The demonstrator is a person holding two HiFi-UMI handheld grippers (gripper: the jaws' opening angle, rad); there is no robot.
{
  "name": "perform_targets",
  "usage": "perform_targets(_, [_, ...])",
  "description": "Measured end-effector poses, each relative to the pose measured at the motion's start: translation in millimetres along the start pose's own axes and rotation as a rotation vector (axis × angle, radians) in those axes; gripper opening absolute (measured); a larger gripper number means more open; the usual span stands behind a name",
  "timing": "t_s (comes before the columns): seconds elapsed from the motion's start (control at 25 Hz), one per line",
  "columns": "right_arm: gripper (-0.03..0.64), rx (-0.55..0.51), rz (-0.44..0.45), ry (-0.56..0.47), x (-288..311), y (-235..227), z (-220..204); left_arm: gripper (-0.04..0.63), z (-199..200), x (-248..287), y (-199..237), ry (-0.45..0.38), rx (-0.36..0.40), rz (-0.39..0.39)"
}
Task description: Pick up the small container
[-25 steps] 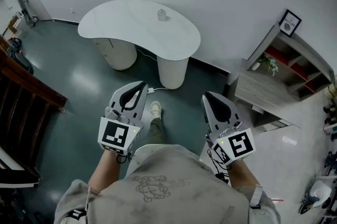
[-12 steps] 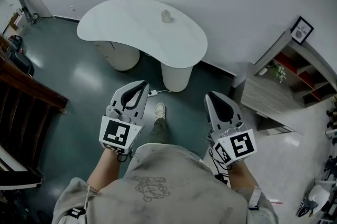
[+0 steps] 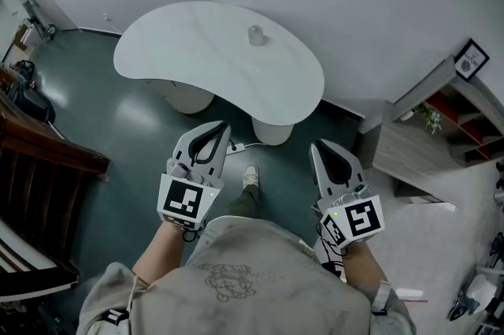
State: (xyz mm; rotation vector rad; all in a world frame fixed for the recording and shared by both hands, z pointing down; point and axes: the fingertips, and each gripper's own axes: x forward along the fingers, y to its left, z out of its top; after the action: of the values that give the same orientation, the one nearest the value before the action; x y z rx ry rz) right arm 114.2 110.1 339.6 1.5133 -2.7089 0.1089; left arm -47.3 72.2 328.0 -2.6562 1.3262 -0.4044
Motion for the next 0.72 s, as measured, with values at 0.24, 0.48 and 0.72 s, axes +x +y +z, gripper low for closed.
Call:
perform_targets(0.24, [0.038,0.002,-0.029,0.029,65.2,-17.4,7.5,0.019,-2.5,43.3,47.4,0.013,-0.023,-0.050])
perform_targets(0.48, [0.038,-0.011,-0.054,0.051,128.4,-36.9,19.3,0.018,-0.2,88.1,96.1,-0.009,-0.038,-0.093])
perform_targets(0.72, [0.038,-0.037,-0.069,0.075,184.1,-46.1,30.9,0.020,-4.6,118.3,141.7,-0.028,-0.067,-0.116])
